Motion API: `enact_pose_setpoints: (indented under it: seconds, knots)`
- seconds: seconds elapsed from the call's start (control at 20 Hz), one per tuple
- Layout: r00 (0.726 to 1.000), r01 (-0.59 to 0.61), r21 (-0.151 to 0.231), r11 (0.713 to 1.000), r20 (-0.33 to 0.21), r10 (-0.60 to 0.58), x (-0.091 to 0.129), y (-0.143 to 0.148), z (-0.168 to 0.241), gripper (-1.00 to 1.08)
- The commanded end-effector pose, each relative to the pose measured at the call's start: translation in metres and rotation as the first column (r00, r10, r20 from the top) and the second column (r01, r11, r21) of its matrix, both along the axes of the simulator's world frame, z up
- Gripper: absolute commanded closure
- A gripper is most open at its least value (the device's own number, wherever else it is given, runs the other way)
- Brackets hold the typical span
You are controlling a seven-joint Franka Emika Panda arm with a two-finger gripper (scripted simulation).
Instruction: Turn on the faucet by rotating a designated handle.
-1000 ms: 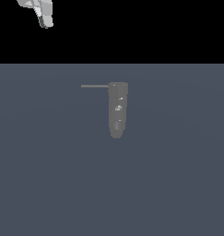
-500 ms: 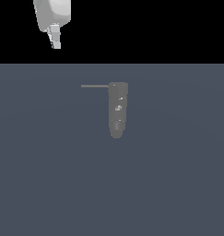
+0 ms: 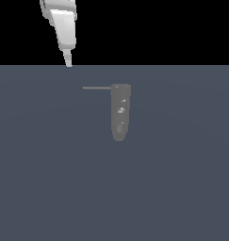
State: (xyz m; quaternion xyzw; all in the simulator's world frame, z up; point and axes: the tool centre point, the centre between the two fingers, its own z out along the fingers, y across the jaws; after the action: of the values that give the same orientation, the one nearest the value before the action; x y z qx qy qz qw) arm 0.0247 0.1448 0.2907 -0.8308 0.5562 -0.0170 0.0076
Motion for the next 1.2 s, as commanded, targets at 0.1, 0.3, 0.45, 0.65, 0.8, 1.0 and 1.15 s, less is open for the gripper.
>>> enact_pose_setpoints:
  seconds: [0.1, 0.3, 0.45, 0.65, 0.8, 1.0, 1.15]
  knots:
    - [0.994, 0.110, 0.001, 0.994, -0.008, -0.110, 0.028, -0.007, -0.022, 1.08]
    - [0.978, 0.210, 0.001, 0.978, -0.016, -0.210, 0.054, -0.016, -0.043, 1.08]
    - [0.961, 0.276, 0.002, 0.961, -0.021, -0.276, 0.070, -0.023, -0.056, 1.08]
    - [0.937, 0.348, 0.003, 0.938, -0.028, -0.347, 0.088, -0.033, -0.071, 1.08]
    - [0.922, 0.387, 0.003, 0.922, -0.031, -0.387, 0.097, -0.039, -0.080, 1.08]
    - [0.906, 0.422, 0.004, 0.907, -0.035, -0.421, 0.105, -0.045, -0.087, 1.08]
    - [0.900, 0.434, 0.005, 0.901, -0.036, -0.434, 0.108, -0.047, -0.089, 1.08]
